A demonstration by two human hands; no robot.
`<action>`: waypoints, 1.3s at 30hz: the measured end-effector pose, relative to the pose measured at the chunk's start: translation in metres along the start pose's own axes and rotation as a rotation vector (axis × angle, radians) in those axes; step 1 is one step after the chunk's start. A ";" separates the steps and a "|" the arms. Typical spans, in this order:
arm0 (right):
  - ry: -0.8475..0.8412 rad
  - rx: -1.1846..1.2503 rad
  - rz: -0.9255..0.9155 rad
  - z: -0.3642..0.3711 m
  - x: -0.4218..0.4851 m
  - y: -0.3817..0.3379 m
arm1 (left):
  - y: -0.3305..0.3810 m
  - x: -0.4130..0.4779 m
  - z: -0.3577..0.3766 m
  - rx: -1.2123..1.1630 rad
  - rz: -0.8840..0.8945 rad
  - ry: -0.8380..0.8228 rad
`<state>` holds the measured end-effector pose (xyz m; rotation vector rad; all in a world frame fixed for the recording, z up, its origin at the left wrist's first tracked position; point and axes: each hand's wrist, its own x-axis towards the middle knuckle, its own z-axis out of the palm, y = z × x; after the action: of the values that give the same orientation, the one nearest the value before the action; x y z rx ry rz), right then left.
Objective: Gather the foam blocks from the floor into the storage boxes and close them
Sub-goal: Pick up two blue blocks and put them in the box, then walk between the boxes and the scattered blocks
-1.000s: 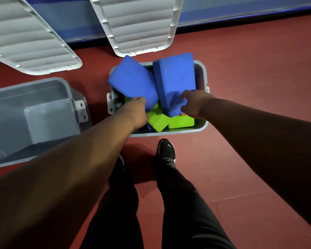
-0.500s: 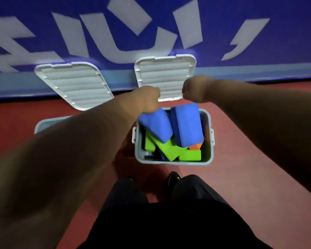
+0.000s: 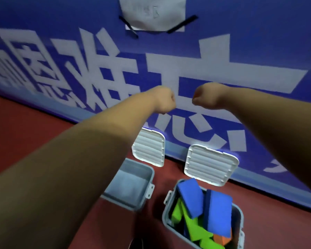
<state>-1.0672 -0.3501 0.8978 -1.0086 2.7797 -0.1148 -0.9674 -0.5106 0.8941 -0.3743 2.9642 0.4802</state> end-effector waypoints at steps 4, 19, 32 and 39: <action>-0.029 -0.034 -0.164 -0.019 -0.006 -0.075 | -0.047 -0.056 -0.035 -0.045 -0.147 0.057; -0.193 0.049 -0.462 0.060 -0.114 -0.382 | -0.240 -0.377 -0.025 0.011 -0.483 0.127; -0.398 0.014 -1.031 0.208 -0.384 -0.780 | -0.449 -0.867 0.037 -0.262 -1.108 0.202; -0.465 -0.217 -1.254 0.248 -0.493 -0.900 | -0.468 -1.020 0.094 -0.499 -1.284 0.394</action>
<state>-0.0818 -0.7258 0.8462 -2.2862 1.4310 0.2324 0.1429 -0.6826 0.8221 -2.3342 2.0997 0.9428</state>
